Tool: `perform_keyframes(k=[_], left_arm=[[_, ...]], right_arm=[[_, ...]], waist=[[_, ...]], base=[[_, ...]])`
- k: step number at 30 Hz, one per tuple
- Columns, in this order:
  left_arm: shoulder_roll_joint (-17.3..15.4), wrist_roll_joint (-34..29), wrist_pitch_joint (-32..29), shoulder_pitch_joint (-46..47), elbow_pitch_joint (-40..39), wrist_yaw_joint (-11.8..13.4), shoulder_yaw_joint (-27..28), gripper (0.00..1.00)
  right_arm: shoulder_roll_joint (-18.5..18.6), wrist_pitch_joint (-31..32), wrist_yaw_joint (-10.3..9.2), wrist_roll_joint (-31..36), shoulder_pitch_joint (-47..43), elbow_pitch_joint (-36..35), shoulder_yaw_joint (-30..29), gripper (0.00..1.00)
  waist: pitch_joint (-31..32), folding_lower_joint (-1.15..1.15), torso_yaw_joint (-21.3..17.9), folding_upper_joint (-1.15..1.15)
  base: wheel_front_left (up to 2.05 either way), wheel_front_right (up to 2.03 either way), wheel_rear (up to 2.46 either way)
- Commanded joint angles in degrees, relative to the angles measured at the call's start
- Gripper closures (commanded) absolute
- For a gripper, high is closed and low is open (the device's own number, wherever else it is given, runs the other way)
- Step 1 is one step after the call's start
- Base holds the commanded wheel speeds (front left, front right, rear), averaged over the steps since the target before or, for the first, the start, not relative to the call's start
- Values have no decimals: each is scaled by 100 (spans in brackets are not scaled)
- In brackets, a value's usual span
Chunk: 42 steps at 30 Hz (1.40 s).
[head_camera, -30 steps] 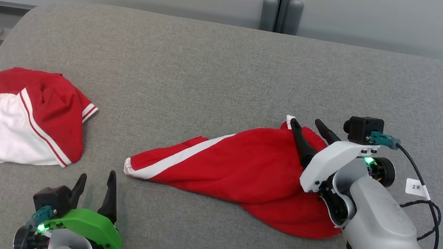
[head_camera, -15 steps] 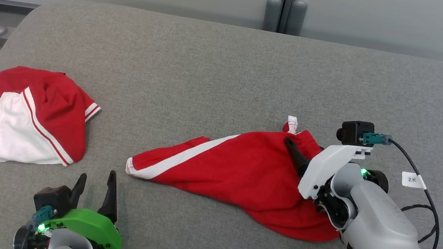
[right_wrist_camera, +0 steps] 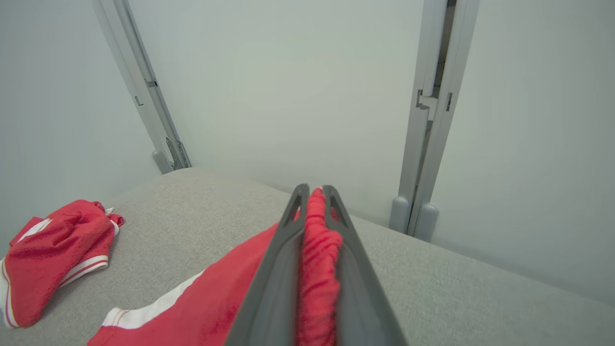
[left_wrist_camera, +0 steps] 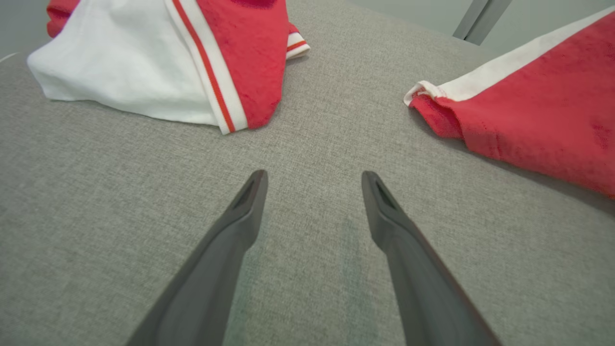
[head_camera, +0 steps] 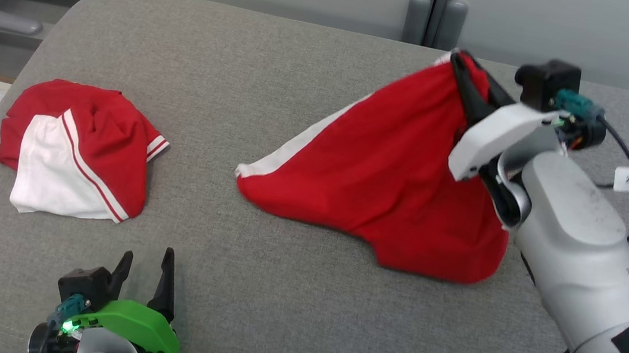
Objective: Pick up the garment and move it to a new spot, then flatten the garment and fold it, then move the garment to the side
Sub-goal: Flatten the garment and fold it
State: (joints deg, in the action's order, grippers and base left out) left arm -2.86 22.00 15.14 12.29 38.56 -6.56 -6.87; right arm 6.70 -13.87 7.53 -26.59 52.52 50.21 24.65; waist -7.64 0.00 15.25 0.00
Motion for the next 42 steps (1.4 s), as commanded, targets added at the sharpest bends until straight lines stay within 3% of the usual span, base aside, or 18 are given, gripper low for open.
perform_keyframes(k=[1, 5, 10, 17, 26, 27, 28, 29, 30, 36, 42], left_arm=[[-14, 52, 1, 33, 12, -25, -6, 0], [-13, 89, 0, 22, 24, -23, -8, 0], [-12, 97, 0, -59, 19, 27, 30, 0], [-14, 67, 0, -127, -31, 51, -1, 0], [-16, -104, 0, -175, -63, 33, 131, 0], [-16, -121, 0, -186, -70, 27, 133, 0], [-16, -135, 0, -195, -78, 22, 140, 0], [-16, -143, 0, -201, -86, 17, 138, 0], [-16, -144, 0, -206, -89, 15, 137, 0], [-16, -127, 0, -140, -166, -1, 5, 0], [-16, -269, 0, 135, -265, -49, -217, 0]], right_arm=[[50, -89, -7, 178, 263, -119, 35, 100], [149, -135, -8, 784, 818, -917, 169, 100], [318, -128, -9, 1080, 489, -2283, 433, 100], [784, -131, -8, 1035, -1267, -2933, 696, 100], [784, -132, -8, 1262, -3652, -3074, -456, 100], [764, -133, -8, 1346, -3825, -3055, -576, 78], [721, -132, -8, 1382, -3941, -3034, -724, 65], [661, -133, -8, 1443, -4057, -3024, -933, 20], [617, -132, -8, 1530, -4144, -2980, -1074, 0], [69, -132, -8, 2233, -4370, -3298, -2078, 0], [-278, -132, -8, 2594, -4450, -3646, -2333, 0]], waist=[[-8, 0, 73, 0], [-6, 0, 108, 0], [17, 0, -36, 0], [28, 0, -485, 0], [91, 0, -996, 0], [102, 0, -1044, 0], [113, 0, -1085, 0], [117, 0, -1125, 0], [121, 0, -1159, 0], [73, 0, -1326, 0], [-96, 0, -1433, 0]], base=[[0, 0, 0], [0, 0, 0], [0, 0, 0], [0, 0, 0], [0, 0, 0], [0, 0, 0], [0, 0, 0], [0, 0, 0], [0, 0, 0], [0, 0, 0], [0, 0, 0]])
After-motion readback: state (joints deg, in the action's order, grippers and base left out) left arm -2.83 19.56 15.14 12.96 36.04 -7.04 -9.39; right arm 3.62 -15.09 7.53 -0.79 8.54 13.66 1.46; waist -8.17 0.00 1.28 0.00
